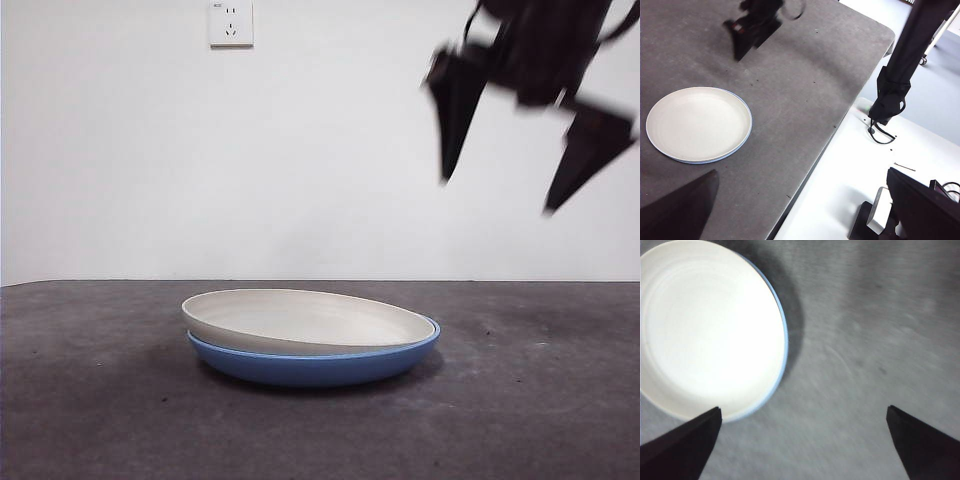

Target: Pick up the white plate, put it on the blue plate, put it on desk

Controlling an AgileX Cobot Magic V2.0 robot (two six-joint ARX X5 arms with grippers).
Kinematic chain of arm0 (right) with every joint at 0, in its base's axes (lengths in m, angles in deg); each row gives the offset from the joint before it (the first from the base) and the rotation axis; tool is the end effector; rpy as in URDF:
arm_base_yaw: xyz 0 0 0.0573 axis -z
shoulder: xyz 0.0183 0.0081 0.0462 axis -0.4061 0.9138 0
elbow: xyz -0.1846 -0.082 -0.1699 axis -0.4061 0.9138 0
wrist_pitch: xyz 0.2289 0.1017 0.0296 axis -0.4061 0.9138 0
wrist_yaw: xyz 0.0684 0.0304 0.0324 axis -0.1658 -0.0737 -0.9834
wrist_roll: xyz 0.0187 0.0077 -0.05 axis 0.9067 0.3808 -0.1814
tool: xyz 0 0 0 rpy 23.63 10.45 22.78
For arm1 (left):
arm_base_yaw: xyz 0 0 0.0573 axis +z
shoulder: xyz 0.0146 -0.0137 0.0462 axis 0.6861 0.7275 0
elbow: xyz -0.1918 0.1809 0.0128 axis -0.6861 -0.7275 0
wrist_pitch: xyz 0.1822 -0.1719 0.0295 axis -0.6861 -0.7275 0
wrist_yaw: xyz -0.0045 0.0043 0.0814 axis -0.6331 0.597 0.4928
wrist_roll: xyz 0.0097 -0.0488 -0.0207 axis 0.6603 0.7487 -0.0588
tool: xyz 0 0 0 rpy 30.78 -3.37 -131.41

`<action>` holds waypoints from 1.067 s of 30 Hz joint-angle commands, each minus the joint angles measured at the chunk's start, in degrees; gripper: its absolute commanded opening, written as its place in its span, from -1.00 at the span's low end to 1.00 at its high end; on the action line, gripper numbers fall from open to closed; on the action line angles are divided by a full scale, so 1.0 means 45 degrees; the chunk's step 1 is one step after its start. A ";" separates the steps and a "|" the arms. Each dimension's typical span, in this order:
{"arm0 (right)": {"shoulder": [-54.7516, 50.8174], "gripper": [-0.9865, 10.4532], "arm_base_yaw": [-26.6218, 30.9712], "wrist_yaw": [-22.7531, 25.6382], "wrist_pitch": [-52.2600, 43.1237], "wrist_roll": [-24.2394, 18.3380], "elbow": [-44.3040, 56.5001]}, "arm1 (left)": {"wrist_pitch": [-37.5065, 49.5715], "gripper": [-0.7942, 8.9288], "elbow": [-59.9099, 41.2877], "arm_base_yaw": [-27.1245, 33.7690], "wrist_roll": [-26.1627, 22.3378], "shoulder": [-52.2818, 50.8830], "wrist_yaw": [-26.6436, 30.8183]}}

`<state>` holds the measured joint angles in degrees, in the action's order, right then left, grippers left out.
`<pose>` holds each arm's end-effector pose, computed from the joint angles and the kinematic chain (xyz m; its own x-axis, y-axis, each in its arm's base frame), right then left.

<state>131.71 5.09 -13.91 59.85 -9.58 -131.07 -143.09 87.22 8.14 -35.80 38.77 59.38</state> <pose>0.2909 0.1062 0.3034 0.2300 0.3118 -0.9219 -0.1514 0.9472 0.2826 0.0285 -0.0359 0.4331 0.3446 -0.7936 -0.5015 0.8634 0.4776 -0.1624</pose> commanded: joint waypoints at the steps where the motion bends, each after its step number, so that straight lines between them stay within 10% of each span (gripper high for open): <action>1: -0.1156 0.15 -0.0262 0.0879 0.0860 -0.0180 -0.0301 | 0.0136 0.39 0.0180 -0.0107 -0.0146 0.0078 0.0039; 12: -0.6033 0.23 -0.2220 0.2856 0.3881 0.0845 -0.0287 | 0.0126 0.39 0.0180 -0.0102 0.0005 0.0078 0.0039; 32: -1.3182 0.23 -0.4114 0.2482 0.3929 0.0733 0.1593 | -0.0262 0.39 0.0180 -0.0102 0.1807 0.0078 0.0039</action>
<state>72.04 -12.90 -2.65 73.44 -5.14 -123.42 -144.62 87.22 8.14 -28.19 38.77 59.38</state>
